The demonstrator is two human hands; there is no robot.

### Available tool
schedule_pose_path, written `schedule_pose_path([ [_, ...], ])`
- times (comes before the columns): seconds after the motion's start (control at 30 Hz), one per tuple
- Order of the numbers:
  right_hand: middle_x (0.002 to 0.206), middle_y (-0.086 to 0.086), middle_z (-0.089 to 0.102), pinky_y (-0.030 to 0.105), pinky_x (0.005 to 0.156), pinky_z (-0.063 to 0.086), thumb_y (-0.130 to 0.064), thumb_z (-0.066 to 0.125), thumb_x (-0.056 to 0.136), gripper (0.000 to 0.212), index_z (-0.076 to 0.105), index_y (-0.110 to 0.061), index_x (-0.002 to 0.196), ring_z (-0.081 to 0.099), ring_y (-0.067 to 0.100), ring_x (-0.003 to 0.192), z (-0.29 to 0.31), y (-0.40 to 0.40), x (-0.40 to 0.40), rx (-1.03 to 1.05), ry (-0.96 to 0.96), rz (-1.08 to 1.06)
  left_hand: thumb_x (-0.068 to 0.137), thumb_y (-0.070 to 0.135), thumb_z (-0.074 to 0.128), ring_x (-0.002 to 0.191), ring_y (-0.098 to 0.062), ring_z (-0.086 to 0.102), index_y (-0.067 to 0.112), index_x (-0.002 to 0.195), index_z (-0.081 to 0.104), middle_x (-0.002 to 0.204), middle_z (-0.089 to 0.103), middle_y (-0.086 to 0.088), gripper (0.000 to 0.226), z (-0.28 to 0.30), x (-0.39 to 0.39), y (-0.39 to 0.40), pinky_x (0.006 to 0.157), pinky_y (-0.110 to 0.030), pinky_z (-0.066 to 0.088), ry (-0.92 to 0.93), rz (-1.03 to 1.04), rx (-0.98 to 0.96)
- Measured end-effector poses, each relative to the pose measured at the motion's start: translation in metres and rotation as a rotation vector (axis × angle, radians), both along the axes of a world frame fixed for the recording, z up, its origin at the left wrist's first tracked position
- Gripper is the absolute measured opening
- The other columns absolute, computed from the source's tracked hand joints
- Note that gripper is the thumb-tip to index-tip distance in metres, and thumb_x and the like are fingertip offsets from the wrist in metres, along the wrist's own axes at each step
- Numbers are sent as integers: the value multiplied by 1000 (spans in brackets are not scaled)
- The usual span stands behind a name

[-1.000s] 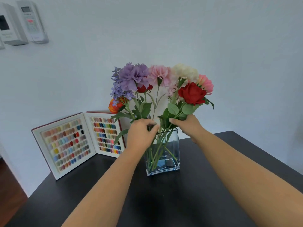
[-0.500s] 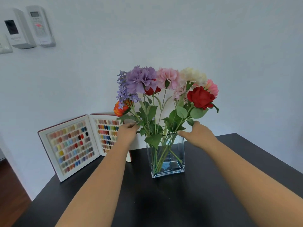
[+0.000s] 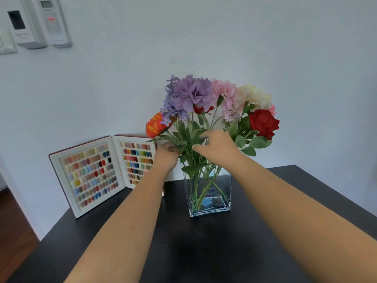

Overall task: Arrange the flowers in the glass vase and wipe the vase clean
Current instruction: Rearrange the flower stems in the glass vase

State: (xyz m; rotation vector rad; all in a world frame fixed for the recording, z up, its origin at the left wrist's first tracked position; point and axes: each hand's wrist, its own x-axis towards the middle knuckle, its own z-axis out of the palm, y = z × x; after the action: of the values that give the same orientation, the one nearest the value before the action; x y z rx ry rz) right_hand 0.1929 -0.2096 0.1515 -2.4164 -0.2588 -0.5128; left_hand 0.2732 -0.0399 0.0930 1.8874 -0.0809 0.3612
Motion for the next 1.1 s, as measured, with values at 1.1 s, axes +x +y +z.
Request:
schedule_pose_path([
  [1.1,100,3,71,24,82,53,-3,65,79,32,68,-22,105,65,19,91,-23,15,53,329,-115,58,95,17,54,102,-34,59,3,104,65,111,66,-19,20,36,-18,18,80,-33,44,-31,104,387],
])
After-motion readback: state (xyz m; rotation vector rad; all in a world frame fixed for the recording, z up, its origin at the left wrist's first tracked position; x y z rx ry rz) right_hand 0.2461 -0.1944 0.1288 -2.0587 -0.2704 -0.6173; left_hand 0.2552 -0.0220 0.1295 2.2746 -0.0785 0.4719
